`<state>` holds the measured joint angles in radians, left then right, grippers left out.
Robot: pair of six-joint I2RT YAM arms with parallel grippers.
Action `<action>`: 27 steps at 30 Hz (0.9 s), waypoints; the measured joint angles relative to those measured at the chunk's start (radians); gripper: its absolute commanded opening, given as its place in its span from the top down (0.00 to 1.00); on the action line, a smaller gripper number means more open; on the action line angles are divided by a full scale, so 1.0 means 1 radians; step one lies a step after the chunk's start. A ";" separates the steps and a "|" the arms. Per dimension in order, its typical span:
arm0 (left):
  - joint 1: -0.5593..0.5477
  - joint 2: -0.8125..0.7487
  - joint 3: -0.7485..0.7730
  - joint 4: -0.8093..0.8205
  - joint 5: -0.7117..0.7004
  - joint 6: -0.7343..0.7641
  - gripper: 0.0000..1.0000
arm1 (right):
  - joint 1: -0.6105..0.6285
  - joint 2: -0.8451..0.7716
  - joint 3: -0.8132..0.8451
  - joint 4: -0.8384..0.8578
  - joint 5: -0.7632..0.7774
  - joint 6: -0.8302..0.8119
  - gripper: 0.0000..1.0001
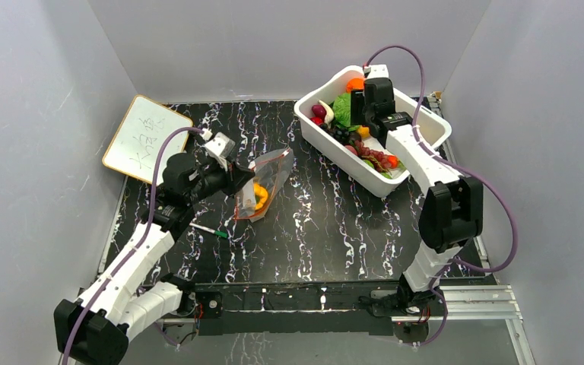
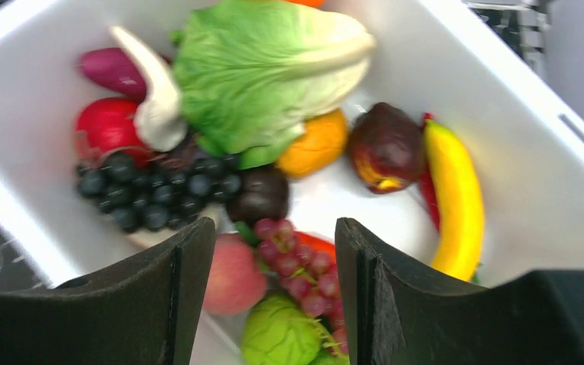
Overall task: Place the food in the zip-top bag and seal the zipper
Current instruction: Pick up the fake fruit from the bin.
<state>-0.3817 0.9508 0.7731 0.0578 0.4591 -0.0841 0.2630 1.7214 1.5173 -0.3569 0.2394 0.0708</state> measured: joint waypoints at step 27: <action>-0.010 -0.045 -0.058 0.002 0.031 -0.020 1.00 | -0.185 0.373 0.111 0.095 0.099 -0.024 0.19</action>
<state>-0.3912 0.9058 0.7155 0.0593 0.4904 -0.1040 0.0776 2.0949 1.6287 -0.2619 0.3386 0.0471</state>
